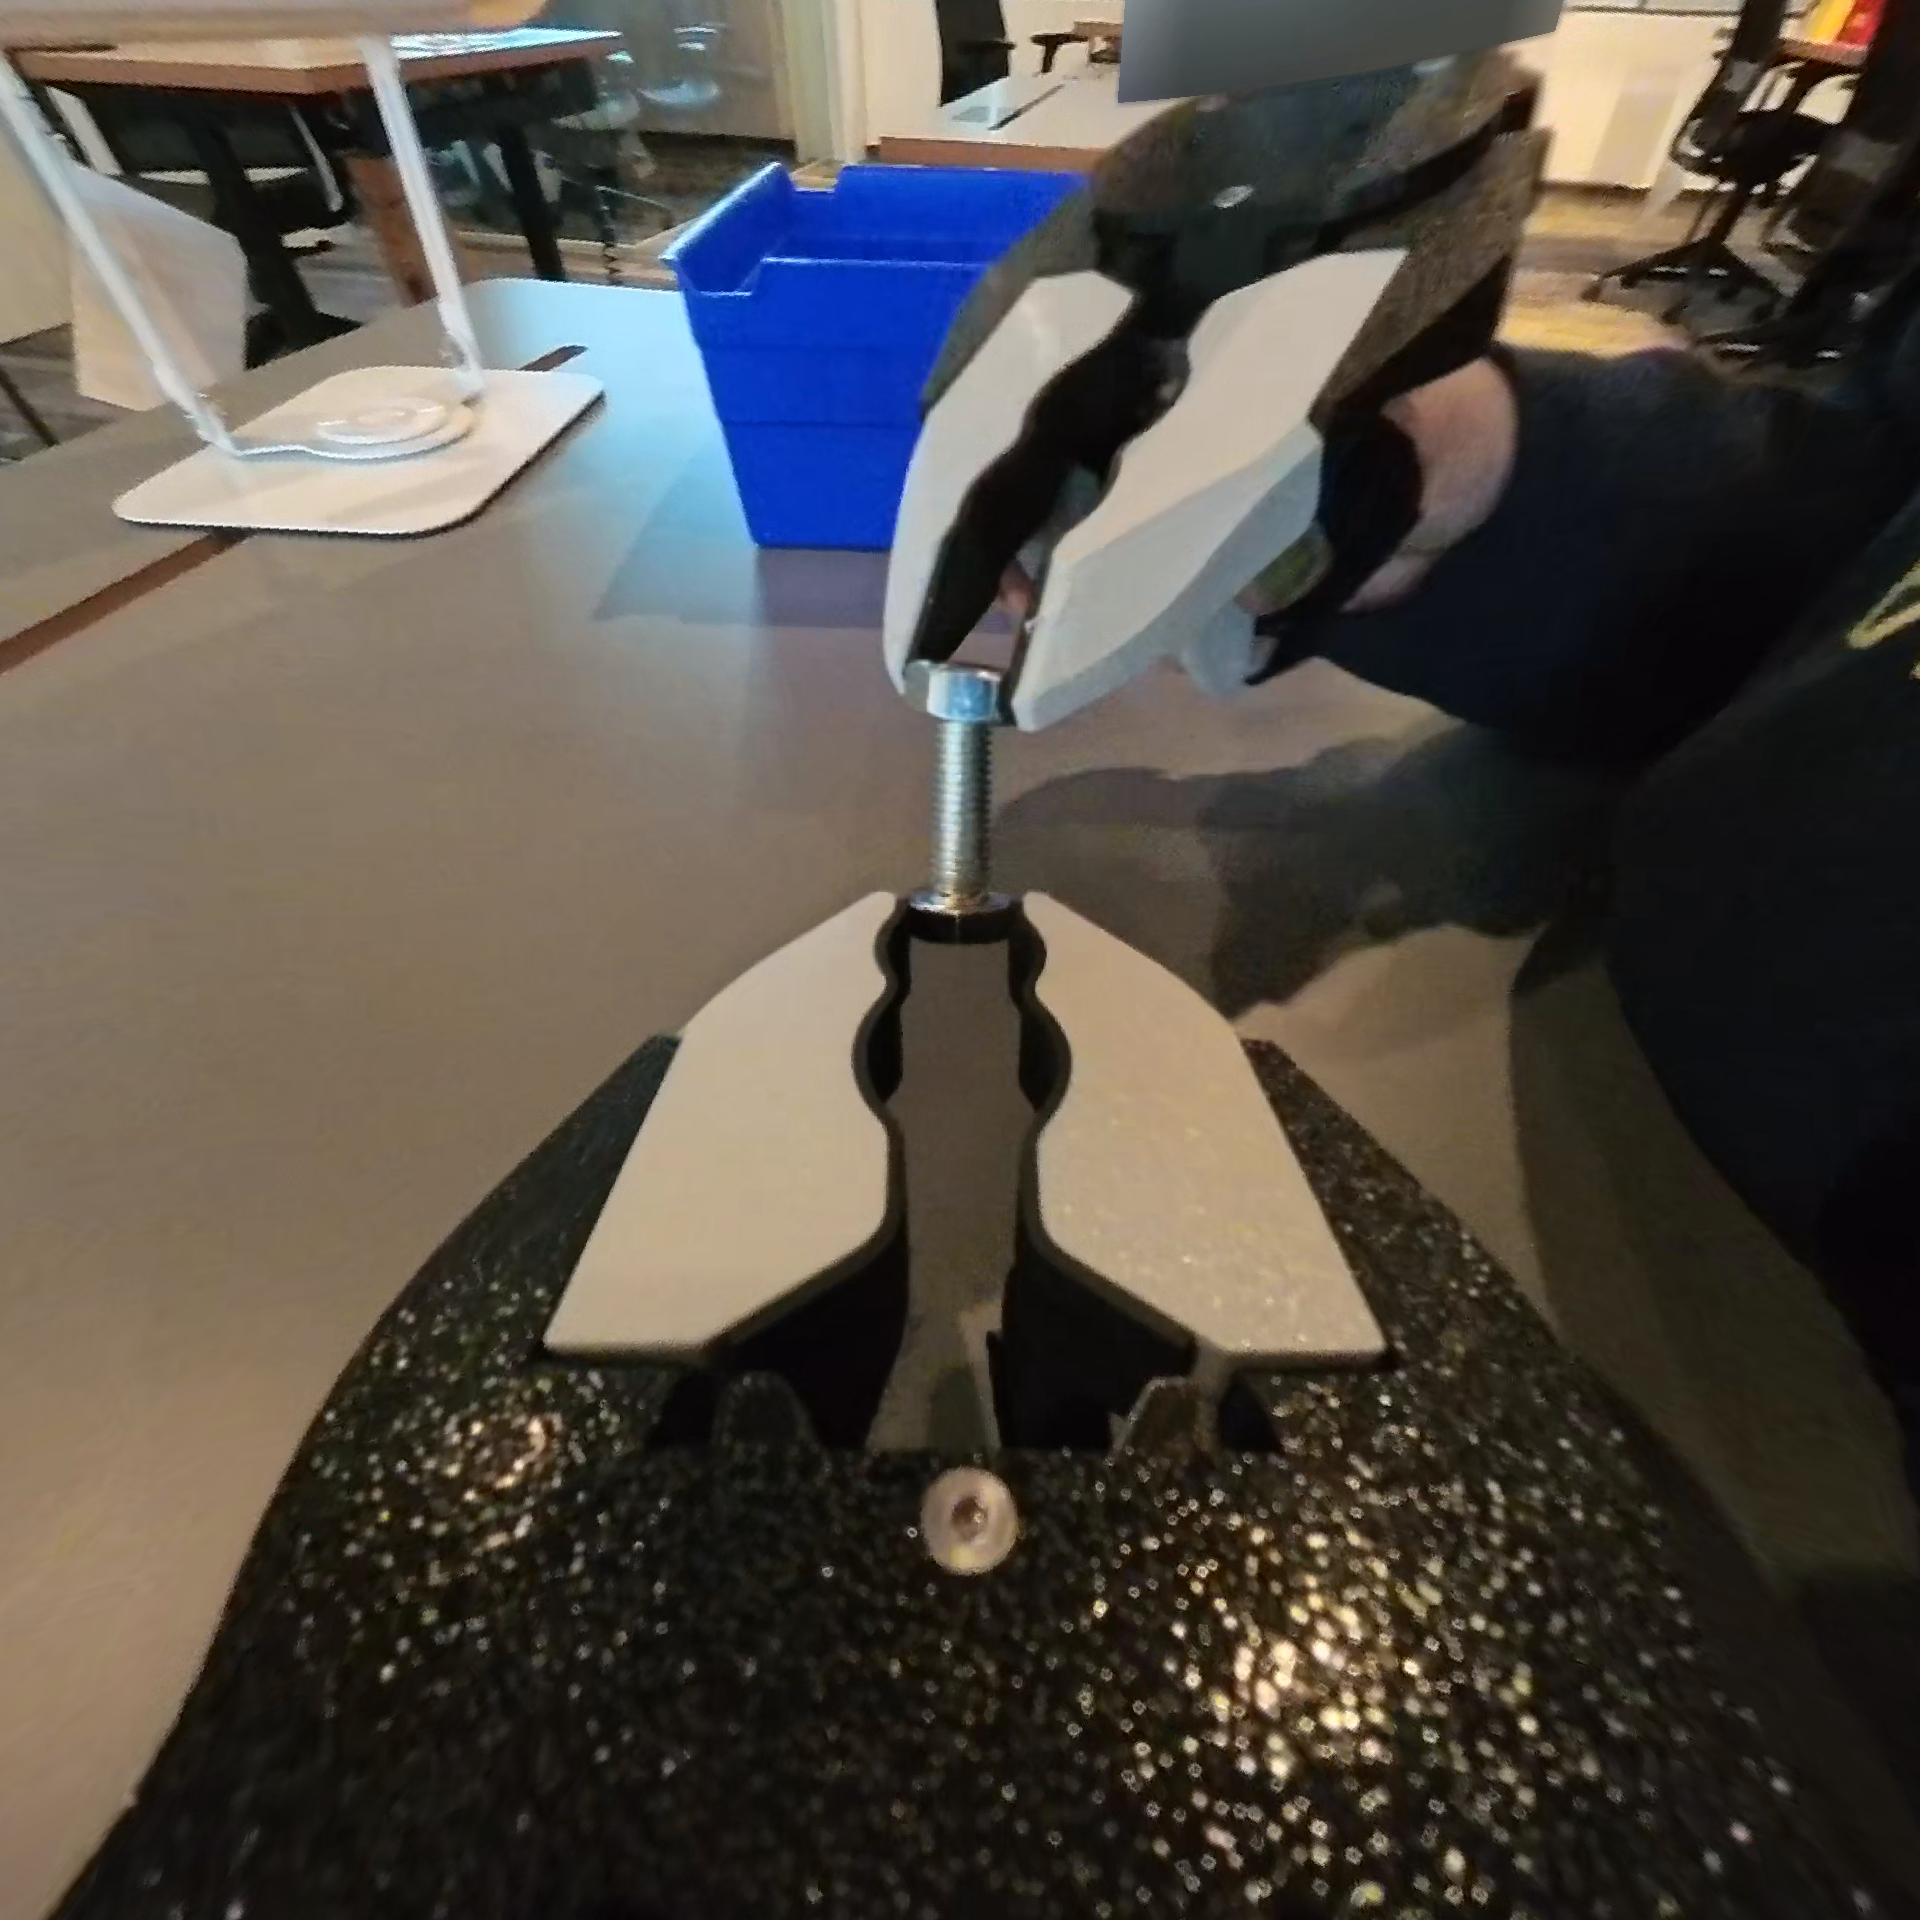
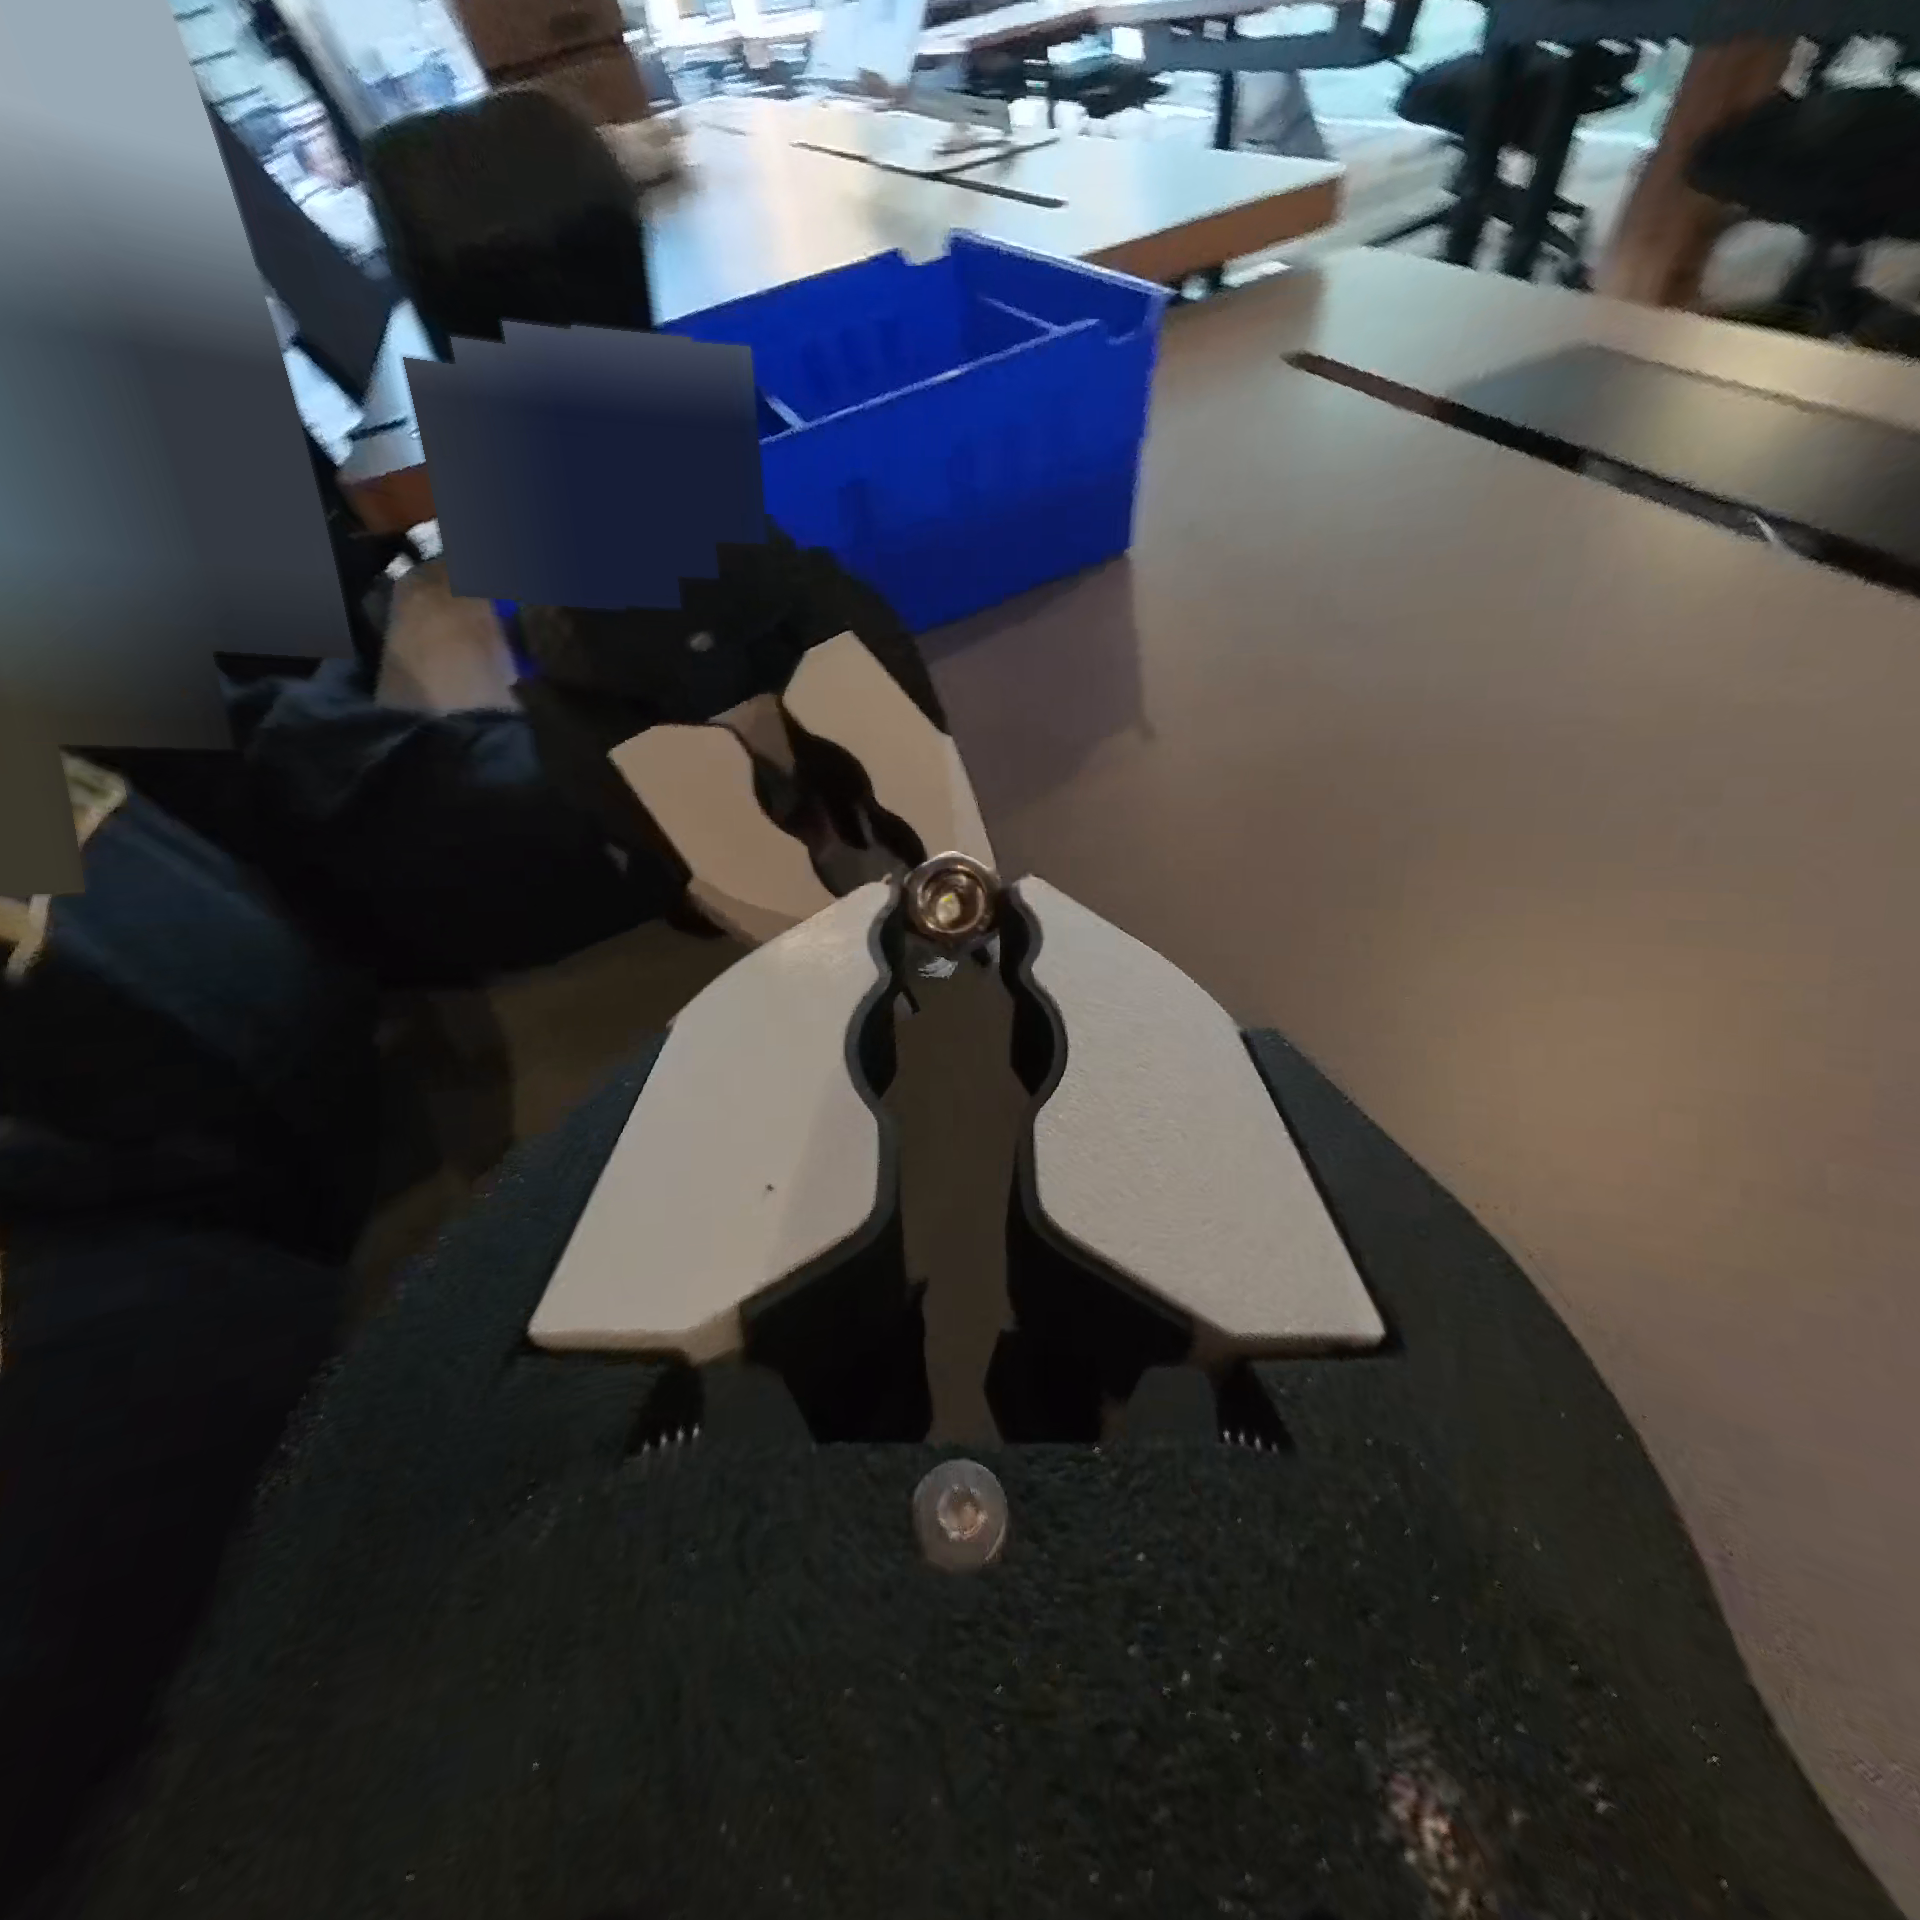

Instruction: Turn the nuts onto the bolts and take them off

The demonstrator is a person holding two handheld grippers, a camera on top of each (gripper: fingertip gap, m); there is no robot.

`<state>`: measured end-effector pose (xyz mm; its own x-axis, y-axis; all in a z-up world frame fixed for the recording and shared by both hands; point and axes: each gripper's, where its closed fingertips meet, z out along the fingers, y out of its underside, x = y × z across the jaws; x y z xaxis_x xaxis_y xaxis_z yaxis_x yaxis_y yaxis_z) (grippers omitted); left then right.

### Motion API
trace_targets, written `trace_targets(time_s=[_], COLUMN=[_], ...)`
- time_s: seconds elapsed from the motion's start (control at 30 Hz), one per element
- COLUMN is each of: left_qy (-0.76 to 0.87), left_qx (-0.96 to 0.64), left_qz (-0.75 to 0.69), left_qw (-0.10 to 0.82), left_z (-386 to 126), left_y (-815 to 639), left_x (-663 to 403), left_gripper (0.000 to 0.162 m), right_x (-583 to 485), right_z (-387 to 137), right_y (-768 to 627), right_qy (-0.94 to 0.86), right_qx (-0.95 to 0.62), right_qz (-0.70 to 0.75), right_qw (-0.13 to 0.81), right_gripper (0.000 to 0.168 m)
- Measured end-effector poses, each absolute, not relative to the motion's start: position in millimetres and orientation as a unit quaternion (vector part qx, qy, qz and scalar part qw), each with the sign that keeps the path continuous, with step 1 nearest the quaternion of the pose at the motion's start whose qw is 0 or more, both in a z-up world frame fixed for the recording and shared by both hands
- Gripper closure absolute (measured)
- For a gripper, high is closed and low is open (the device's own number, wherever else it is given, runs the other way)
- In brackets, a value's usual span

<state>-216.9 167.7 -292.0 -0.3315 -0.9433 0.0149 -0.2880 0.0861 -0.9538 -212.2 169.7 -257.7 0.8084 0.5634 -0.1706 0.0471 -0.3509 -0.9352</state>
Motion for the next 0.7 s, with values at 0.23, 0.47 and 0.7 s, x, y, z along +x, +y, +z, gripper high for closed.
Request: trace_targets(time_s=[0.23, 0.47, 0.7], left_qy=[0.650, 0.648, 0.651], left_qx=[-0.491, -0.490, -0.488], left_qz=[-0.464, -0.470, -0.468], left_qw=[0.349, 0.346, 0.346], left_z=[-295.1, -294.2, -294.8], left_y=[173.2, 172.0, 171.1], left_x=[-215.0, -215.1, -214.9], left_gripper=[0.145, 0.145, 0.145], right_x=[-208.3, -208.2, -210.1], right_z=[-260.9, -259.5, -256.1], right_y=[175.8, 175.1, 174.4], right_qy=[-0.058, -0.062, -0.066], right_qx=[-0.809, -0.809, -0.803], right_qz=[0.221, 0.209, 0.207], right_qw=[0.541, 0.546, 0.555], right_gripper=[0.151, 0.151, 0.138])
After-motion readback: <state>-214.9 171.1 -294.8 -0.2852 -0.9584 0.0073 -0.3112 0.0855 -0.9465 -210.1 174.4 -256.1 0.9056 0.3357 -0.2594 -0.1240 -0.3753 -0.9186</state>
